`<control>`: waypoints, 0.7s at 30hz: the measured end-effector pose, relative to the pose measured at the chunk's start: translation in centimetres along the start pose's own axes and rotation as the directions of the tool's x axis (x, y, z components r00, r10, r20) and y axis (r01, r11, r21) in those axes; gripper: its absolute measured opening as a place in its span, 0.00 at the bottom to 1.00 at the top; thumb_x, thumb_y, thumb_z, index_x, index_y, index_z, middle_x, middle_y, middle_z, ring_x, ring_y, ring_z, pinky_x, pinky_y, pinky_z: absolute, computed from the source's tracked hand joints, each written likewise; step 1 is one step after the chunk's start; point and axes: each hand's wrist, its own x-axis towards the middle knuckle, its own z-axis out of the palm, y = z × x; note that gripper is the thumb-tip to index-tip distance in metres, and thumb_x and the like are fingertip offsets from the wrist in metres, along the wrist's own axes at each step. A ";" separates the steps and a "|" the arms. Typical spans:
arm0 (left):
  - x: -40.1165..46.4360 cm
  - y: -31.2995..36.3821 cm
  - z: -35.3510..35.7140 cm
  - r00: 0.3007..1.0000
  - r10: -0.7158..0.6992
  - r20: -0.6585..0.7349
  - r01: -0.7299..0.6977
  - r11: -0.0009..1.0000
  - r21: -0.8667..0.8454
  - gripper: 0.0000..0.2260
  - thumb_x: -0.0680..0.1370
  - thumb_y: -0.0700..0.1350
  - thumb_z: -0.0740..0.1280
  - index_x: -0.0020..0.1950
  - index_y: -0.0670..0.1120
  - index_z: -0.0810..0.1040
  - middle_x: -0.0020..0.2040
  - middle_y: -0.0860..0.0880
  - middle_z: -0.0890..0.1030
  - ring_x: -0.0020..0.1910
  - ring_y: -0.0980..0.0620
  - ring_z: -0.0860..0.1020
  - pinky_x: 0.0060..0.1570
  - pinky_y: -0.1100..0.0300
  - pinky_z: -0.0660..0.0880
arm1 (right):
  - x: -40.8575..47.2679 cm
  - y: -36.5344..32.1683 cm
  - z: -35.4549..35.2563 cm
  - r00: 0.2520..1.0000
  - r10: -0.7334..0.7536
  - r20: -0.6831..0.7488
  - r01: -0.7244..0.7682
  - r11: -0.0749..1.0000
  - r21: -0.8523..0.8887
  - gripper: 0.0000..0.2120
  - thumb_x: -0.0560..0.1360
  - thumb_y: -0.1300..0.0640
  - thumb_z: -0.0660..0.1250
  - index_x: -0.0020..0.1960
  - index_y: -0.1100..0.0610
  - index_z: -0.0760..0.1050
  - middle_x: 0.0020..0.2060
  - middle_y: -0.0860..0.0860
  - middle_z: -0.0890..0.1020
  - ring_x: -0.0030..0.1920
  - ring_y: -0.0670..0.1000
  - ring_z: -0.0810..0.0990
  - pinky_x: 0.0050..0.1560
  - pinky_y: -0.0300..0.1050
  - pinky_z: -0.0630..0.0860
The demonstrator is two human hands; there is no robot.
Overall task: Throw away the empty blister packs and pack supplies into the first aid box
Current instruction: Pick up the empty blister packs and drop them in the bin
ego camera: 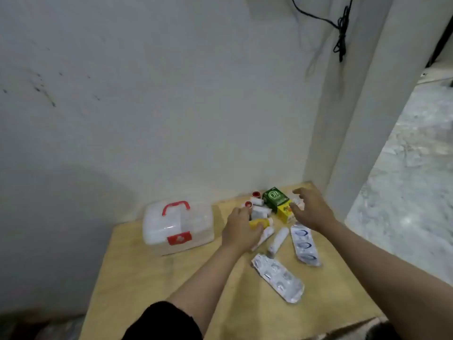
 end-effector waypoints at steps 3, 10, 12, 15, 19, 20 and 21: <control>-2.1 -0.9 3.7 0.985 -0.160 0.059 0.159 0.987 0.013 0.22 0.74 0.56 0.65 0.63 0.45 0.72 0.60 0.45 0.71 0.59 0.45 0.73 0.49 0.55 0.72 | -2.6 2.4 1.2 0.994 0.103 0.041 -0.103 0.995 0.003 0.19 0.73 0.54 0.66 0.63 0.57 0.71 0.56 0.60 0.77 0.58 0.60 0.75 0.57 0.55 0.74; -6.4 -2.6 10.1 0.882 -0.446 0.153 0.445 0.894 0.041 0.36 0.69 0.64 0.69 0.71 0.51 0.62 0.62 0.44 0.63 0.61 0.42 0.71 0.53 0.53 0.72 | -6.0 6.4 4.4 0.959 0.239 0.149 -0.232 0.970 -0.068 0.21 0.73 0.52 0.66 0.66 0.54 0.71 0.55 0.61 0.75 0.59 0.63 0.74 0.56 0.55 0.74; -7.0 -2.4 11.1 0.874 -0.474 0.111 0.469 0.881 0.068 0.38 0.67 0.65 0.69 0.72 0.54 0.61 0.62 0.45 0.62 0.61 0.43 0.68 0.52 0.54 0.71 | -6.3 6.6 5.2 0.948 0.273 0.164 -0.259 0.961 -0.099 0.24 0.73 0.49 0.65 0.69 0.50 0.68 0.57 0.60 0.73 0.60 0.63 0.73 0.57 0.54 0.73; -7.2 -2.1 12.2 0.892 -0.449 0.059 0.438 0.888 0.140 0.36 0.67 0.63 0.70 0.73 0.57 0.63 0.62 0.47 0.62 0.61 0.44 0.67 0.54 0.53 0.69 | -6.6 7.1 6.2 0.934 0.303 0.189 -0.269 0.945 -0.185 0.28 0.73 0.45 0.65 0.71 0.45 0.64 0.63 0.58 0.69 0.63 0.62 0.68 0.60 0.55 0.70; -7.6 -2.0 13.0 0.913 -0.398 0.091 0.405 0.912 -0.065 0.31 0.69 0.49 0.74 0.70 0.50 0.70 0.60 0.47 0.62 0.59 0.45 0.71 0.58 0.56 0.70 | -7.6 7.5 6.9 0.938 0.288 0.191 -0.247 0.945 -0.214 0.30 0.71 0.47 0.67 0.71 0.45 0.65 0.65 0.58 0.65 0.62 0.63 0.67 0.61 0.54 0.68; -7.6 -1.9 13.0 0.917 -0.388 0.098 0.398 0.909 -0.121 0.30 0.69 0.46 0.74 0.70 0.48 0.71 0.60 0.46 0.62 0.57 0.46 0.72 0.58 0.58 0.70 | -7.8 7.5 6.9 0.933 0.299 0.202 -0.269 0.950 -0.160 0.31 0.69 0.46 0.68 0.71 0.46 0.66 0.64 0.58 0.65 0.61 0.63 0.67 0.62 0.54 0.67; -7.5 -1.8 12.9 0.915 -0.389 0.105 0.401 0.902 -0.157 0.28 0.69 0.43 0.74 0.69 0.46 0.72 0.60 0.46 0.62 0.54 0.48 0.73 0.58 0.61 0.69 | -8.1 7.7 7.0 0.929 0.306 0.209 -0.291 0.951 -0.101 0.34 0.65 0.44 0.68 0.70 0.46 0.67 0.62 0.58 0.66 0.60 0.63 0.68 0.62 0.53 0.67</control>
